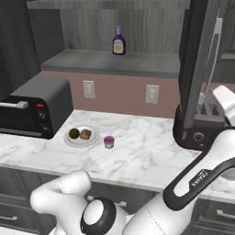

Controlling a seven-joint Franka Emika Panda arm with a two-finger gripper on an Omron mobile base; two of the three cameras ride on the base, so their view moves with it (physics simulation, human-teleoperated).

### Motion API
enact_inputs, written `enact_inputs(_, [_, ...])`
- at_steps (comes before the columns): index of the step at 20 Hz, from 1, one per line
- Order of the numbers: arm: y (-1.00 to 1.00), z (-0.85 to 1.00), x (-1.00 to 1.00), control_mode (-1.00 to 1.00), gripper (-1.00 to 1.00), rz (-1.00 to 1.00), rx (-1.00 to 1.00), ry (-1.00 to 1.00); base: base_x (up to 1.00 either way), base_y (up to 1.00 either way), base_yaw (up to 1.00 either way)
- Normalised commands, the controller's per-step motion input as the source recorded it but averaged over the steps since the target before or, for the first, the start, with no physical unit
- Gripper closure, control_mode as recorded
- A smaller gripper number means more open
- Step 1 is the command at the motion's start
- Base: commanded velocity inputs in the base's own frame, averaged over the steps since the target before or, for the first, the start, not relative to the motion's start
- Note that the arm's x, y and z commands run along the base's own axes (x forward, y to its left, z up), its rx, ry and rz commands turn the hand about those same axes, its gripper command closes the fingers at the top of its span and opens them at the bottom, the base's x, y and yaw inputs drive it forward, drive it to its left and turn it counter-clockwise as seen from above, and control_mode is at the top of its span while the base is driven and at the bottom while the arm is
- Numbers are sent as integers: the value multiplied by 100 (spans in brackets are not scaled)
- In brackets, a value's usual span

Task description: Pick the avocado and bread from the counter and place them on the plate. Then pick the jam from the cabinet and place it next to the plate. Lastly close the cabinet door.

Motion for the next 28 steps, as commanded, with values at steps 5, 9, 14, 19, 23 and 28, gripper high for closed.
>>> enact_inputs(5, [21, 7, 2, -100, -100, 4, 0, 0, 0, 0, 0])
enact_inputs(9, [55, 29, -9, -100, -100, 11, -5, 0, 0, 0, 0])
enact_inputs(14, [89, 22, -9, -100, -100, 15, -16, 0, 0, 0, 0])
enact_inputs(19, [98, 8, -1, -100, -100, 12, -22, 0, 0, 0, 0])
enact_inputs(23, [100, 0, 0, -100, -100, 3, -26, 0, 0, 0, 0])
enact_inputs(28, [68, 2, 0, -100, -100, 0, -25, -2, 0, 0, 0])
